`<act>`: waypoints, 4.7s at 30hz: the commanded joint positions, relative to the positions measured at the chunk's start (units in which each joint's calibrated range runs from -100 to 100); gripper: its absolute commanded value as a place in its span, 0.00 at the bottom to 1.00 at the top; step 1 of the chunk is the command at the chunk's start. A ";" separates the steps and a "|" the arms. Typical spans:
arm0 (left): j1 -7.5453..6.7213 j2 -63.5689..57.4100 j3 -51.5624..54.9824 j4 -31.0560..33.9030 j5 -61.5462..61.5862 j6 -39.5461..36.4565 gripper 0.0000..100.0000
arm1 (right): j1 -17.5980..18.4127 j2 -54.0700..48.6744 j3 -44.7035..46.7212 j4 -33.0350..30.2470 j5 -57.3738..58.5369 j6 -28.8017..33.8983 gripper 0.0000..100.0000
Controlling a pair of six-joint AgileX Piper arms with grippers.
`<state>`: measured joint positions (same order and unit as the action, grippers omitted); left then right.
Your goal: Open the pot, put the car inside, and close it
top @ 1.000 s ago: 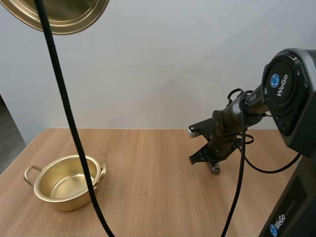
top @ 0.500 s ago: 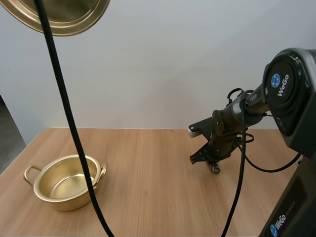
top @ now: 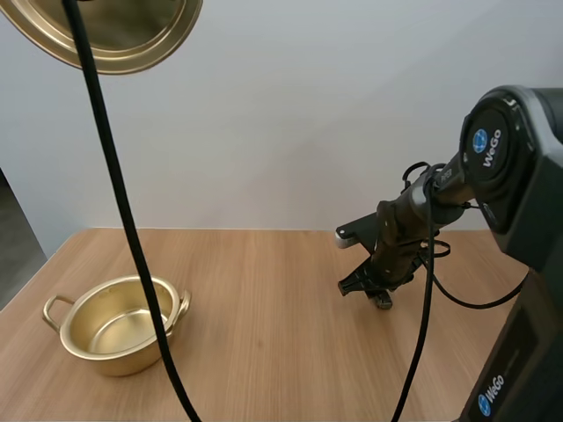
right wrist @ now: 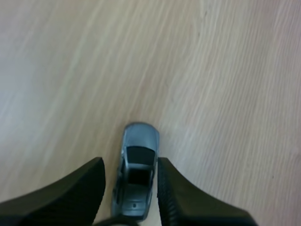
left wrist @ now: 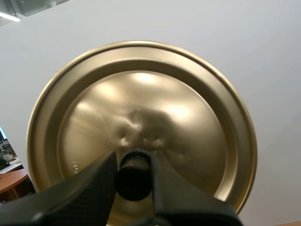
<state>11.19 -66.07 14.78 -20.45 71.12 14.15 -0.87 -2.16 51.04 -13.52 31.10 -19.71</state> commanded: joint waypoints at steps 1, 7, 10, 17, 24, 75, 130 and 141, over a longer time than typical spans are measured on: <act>-0.01 0.02 0.02 -0.02 -0.25 0.08 0.00 | -0.94 1.08 -0.01 -0.02 -0.34 -0.04 0.61; -0.01 0.02 0.02 -0.02 -0.25 0.08 0.00 | -1.86 4.23 -0.01 -0.02 -0.87 -0.55 0.22; -0.01 0.02 0.02 -0.02 -0.25 0.08 0.00 | -1.86 4.14 -0.01 0.09 -2.70 -1.09 0.00; -0.01 0.02 0.02 -1.95 -2.21 -0.05 0.00 | -1.35 0.72 -0.01 6.48 -2.75 -6.94 0.00; -0.01 -0.03 0.02 -6.06 -6.90 -1.94 0.00 | 2.26 -11.81 -0.01 17.72 -2.76 -15.40 0.00; -0.01 -7.76 0.28 19.40 -16.63 -6.60 0.00 | 36.97 14.73 -27.41 48.34 -0.71 -47.78 0.00; -0.01 27.12 32.06 23.33 2.23 -11.00 0.00 | 2.96 -31.19 -27.41 42.80 12.93 -35.39 0.00; -0.01 37.34 32.06 23.24 5.57 -9.15 0.00 | 0.95 -38.85 -26.62 40.69 15.14 -35.29 0.00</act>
<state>11.19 -30.06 46.82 2.86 76.29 5.01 0.06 -40.72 24.33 27.12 46.02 -55.07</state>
